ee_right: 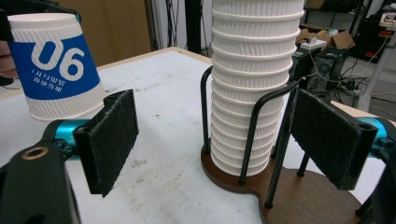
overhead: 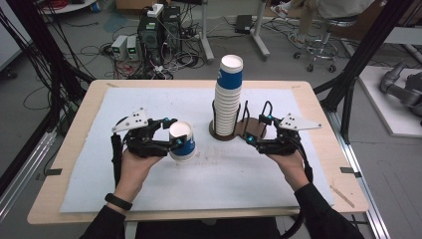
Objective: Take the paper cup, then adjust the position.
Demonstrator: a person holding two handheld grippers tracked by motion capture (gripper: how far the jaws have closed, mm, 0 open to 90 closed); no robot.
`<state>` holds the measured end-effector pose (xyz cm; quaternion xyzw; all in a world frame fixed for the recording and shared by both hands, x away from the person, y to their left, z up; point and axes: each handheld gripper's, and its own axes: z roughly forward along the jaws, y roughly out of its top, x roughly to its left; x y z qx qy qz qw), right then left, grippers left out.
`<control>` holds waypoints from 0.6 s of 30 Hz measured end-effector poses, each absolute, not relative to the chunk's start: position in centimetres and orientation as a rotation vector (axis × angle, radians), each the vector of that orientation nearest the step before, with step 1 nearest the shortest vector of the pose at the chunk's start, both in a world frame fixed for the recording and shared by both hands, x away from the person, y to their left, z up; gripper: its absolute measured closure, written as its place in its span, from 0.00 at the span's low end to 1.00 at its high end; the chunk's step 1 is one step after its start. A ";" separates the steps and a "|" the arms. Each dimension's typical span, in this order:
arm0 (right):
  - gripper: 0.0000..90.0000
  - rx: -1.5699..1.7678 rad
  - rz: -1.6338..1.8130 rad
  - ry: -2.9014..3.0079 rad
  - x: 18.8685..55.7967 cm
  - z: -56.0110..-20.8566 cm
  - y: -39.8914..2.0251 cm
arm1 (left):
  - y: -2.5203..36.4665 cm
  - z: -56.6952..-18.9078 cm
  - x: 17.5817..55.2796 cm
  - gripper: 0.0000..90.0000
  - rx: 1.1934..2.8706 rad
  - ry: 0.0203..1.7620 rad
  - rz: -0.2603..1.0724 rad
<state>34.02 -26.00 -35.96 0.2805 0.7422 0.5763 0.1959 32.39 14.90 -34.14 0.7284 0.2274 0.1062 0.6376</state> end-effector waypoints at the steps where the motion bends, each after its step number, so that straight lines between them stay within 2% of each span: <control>1: 0.18 0.788 1.617 2.079 33.9 -36.0 -26.0 | 14.8 -34.1 32.4 0.33 1.658 0.519 0.243; 18: 0.18 0.670 1.652 2.137 32.9 -36.1 -25.7 | 13.7 -33.8 32.8 0.33 1.638 0.473 0.178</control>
